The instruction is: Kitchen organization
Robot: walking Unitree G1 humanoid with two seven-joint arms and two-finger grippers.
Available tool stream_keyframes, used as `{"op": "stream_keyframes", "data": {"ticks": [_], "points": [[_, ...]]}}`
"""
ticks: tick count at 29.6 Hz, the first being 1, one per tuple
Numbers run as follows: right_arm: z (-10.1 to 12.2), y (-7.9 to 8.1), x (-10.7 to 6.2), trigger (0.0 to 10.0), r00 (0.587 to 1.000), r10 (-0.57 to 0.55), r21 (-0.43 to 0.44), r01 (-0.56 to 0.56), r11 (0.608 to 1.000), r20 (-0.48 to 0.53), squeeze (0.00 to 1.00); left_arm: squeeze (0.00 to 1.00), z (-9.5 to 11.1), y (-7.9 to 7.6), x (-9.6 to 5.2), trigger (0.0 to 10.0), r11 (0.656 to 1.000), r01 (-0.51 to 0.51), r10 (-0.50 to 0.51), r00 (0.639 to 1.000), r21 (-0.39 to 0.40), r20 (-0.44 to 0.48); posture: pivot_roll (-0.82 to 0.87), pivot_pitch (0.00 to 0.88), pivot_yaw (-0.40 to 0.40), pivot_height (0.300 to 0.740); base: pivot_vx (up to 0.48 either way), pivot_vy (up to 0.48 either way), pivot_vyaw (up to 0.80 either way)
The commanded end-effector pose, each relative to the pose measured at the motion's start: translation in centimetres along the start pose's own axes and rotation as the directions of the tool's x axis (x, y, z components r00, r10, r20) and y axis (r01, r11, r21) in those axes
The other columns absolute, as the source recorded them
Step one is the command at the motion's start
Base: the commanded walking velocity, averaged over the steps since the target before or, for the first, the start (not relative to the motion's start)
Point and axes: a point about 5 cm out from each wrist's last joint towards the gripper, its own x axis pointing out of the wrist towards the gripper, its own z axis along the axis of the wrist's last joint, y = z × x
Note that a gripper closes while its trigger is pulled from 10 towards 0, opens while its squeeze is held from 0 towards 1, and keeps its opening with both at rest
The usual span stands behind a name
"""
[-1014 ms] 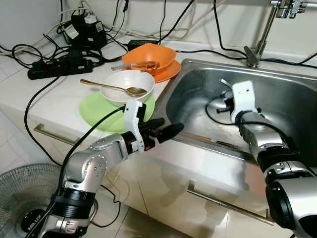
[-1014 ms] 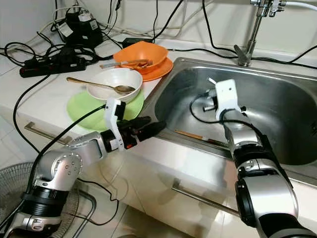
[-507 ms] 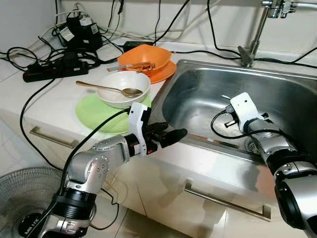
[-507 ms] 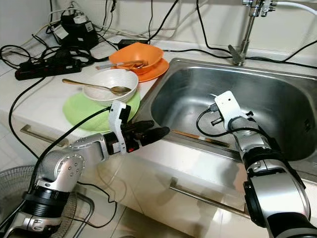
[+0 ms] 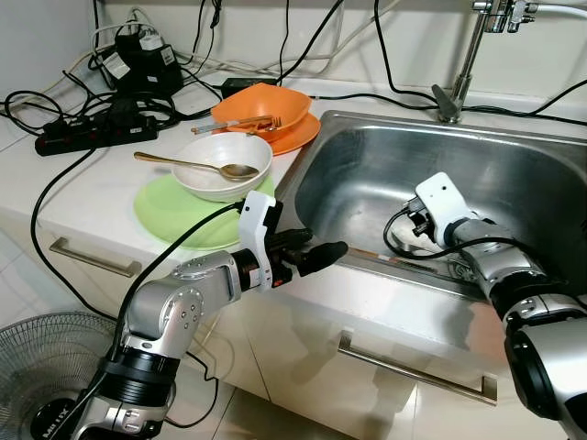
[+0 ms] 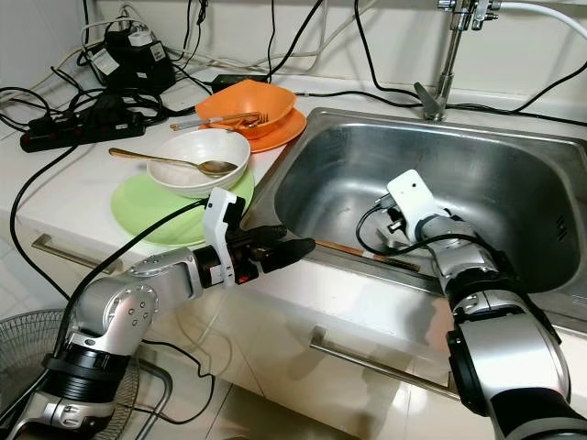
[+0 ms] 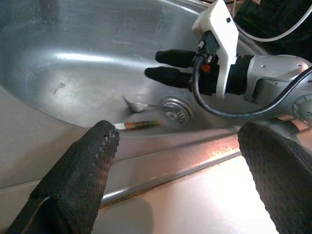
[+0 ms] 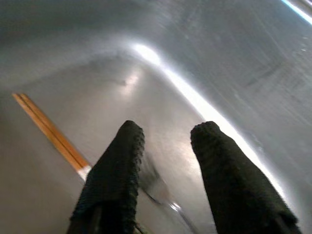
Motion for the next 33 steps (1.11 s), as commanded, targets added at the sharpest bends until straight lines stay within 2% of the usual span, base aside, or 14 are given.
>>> {"op": "stream_keyframes", "data": {"ticks": [1, 11, 21, 22, 23, 24, 25, 26, 27, 29, 30, 31, 32, 33], "points": [[1.2, 0.0, 0.1, 10.0, 0.999, 0.003, 0.024, -0.004, 1.0, 0.046, 1.0, 1.0, 0.1, 0.4, -0.2, 10.0, 1.0, -0.021, 0.021, 1.0, 0.006, -0.008, -0.07, 0.0, 0.112, 0.74, 0.0, 0.0, 0.0], [3.1, 0.1, 0.3, 10.0, 0.986, -0.014, 0.18, -0.016, 0.984, 0.163, 1.0, 1.0, 2.7, 1.3, -0.6, 10.0, 0.985, -0.157, 0.145, 0.979, 0.077, 0.142, -0.07, 0.0, 0.107, 0.74, 0.0, 0.0, 0.0], [5.4, 1.4, -0.2, 10.0, 0.94, -0.056, 0.282, -0.044, 0.958, 0.338, 1.0, 1.0, 6.3, 0.8, -1.3, 10.0, 0.943, -0.28, 0.201, 0.91, 0.18, 0.364, -0.07, 0.0, 0.107, 0.74, 0.0, 0.0, 0.0], [5.6, 1.5, -0.3, 10.0, 0.933, -0.066, 0.28, -0.039, 0.959, 0.354, 1.0, 0.96, 6.4, 0.8, -1.4, 10.0, 0.938, -0.298, 0.213, 0.897, 0.175, 0.388, -0.07, 0.0, 0.109, 0.74, 0.0, 0.0, 0.0], [6.0, 1.7, -0.7, 10.0, 0.919, -0.081, 0.303, -0.044, 0.952, 0.387, 1.0, 0.46, 7.7, 1.3, -2.3, 10.0, 0.905, -0.39, 0.272, 0.836, 0.169, 0.476, -0.07, 0.0, 0.112, 0.74, 0.0, 0.0, 0.0], [6.1, 1.8, -0.9, 10.0, 0.915, -0.084, 0.306, -0.045, 0.951, 0.395, 1.0, 0.1, 8.4, 1.5, -2.8, 10.0, 0.889, -0.428, 0.294, 0.807, 0.164, 0.512, -0.07, 0.0, 0.113, 0.74, 0.0, 0.0, 0.0], [6.1, 1.8, -0.9, 10.0, 0.915, -0.084, 0.306, -0.045, 0.951, 0.395, 1.0, 0.1, 8.4, 1.5, -2.8, 10.0, 0.889, -0.428, 0.294, 0.807, 0.164, 0.512, -0.07, 0.0, 0.113, 0.74, 0.0, 0.0, 0.0], [6.0, 2.0, -1.3, 10.0, 0.909, -0.088, 0.31, -0.047, 0.95, 0.407, 1.0, 0.0, 9.6, 1.8, -3.8, 10.0, 0.855, -0.496, 0.332, 0.749, 0.152, 0.573, -0.07, 0.0, 0.114, 0.74, 0.0, 0.0, -0.42], [6.0, 2.0, -1.3, 10.0, 0.909, -0.088, 0.31, -0.047, 0.95, 0.407, 1.0, 0.0, 9.6, 1.8, -3.8, 10.0, 0.855, -0.496, 0.332, 0.749, 0.152, 0.573, -0.07, 0.0, 0.114, 0.74, 0.0, 0.0, -0.42], [6.0, 2.1, -1.7, 10.0, 0.905, -0.091, 0.318, -0.051, 0.947, 0.417, 1.0, 0.0, 10.3, 2.1, -4.7, 10.0, 0.816, -0.563, 0.373, 0.686, 0.132, 0.625, -0.08, 0.0, 0.114, 0.74, 0.0, 0.0, -0.74], [6.0, 2.1, -1.7, 10.0, 0.905, -0.091, 0.318, -0.051, 0.947, 0.417, 1.0, 0.0, 10.3, 2.1, -4.7, 10.0, 0.816, -0.563, 0.373, 0.686, 0.132, 0.625, -0.08, 0.0, 0.114, 0.74, 0.0, 0.0, -0.8], [5.9, 2.2, -1.9, 10.0, 0.903, -0.093, 0.321, -0.052, 0.946, 0.419, 1.0, 0.0, 10.6, 2.3, -5.1, 10.0, 0.795, -0.594, 0.39, 0.654, 0.121, 0.648, -0.08, 0.0, 0.114, 0.74, 0.0, 0.0, -0.8], [5.8, 2.3, -2.1, 10.0, 0.902, -0.093, 0.324, -0.054, 0.944, 0.421, 1.0, 0.0, 11.2, 3.2, -6.3, 10.0, 0.732, -0.677, 0.455, 0.57, 0.078, 0.684, -0.08, 0.0, 0.114, 0.74, 0.0, 0.0, 0.0], [5.8, 2.3, -2.1, 10.0, 0.902, -0.093, 0.324, -0.054, 0.944, 0.421, 1.0, 0.0, 11.2, 3.2, -6.3, 10.0, 0.732, -0.677, 0.455, 0.57, 0.078, 0.684, -0.08, 0.0, 0.114, 0.74, 0.0, 0.0, 0.0]]}}
